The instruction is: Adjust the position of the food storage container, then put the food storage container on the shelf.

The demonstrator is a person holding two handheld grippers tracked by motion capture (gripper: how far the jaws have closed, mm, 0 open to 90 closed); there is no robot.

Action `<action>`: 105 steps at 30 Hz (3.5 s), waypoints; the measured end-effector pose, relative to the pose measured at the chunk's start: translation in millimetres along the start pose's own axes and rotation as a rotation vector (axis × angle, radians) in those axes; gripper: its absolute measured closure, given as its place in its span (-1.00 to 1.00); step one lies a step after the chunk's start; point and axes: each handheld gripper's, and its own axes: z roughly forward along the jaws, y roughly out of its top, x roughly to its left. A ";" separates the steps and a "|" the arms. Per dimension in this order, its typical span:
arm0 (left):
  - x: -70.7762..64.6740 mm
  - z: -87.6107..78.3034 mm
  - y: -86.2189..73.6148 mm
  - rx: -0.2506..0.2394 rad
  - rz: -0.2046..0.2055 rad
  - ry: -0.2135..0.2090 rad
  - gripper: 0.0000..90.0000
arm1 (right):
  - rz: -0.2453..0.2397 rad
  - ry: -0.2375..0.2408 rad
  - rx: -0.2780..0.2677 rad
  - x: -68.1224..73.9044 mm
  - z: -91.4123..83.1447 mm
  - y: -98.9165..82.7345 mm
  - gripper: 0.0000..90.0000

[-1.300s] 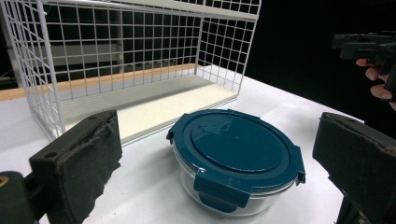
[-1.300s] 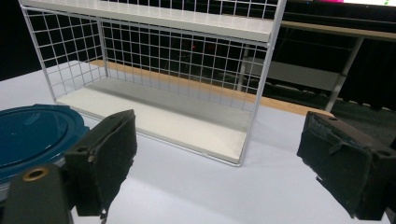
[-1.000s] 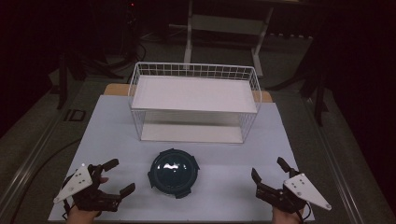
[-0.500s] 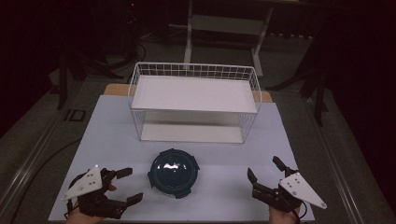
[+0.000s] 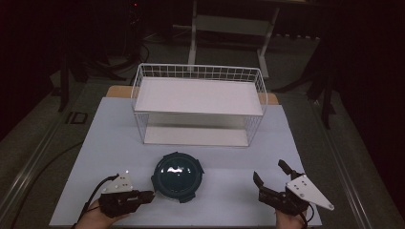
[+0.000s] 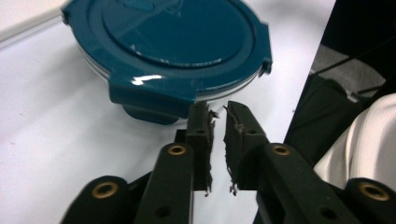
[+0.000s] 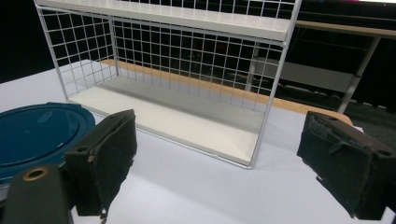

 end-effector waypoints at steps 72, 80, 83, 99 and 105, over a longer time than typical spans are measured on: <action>41.7 63.6 43.7 0.097 0.000 0.155 0.99 | 0.013 0.071 0.025 -0.4 4.3 -2.1 -0.75; 33.9 78.7 54.1 0.098 0.028 0.127 0.99 | 0.013 0.073 0.034 0.4 5.6 -2.4 -0.75; 30.3 84.6 57.0 0.094 0.036 0.111 0.99 | 0.011 0.075 0.036 0.6 5.8 -2.7 -0.75; 37.9 60.5 59.8 0.030 -0.017 0.042 0.19 | 0.005 0.087 0.044 0.4 6.8 -3.5 -0.75; 28.2 35.8 74.9 -0.091 -0.105 -0.032 -0.69 | -0.019 0.075 0.048 2.4 8.3 -3.1 -0.75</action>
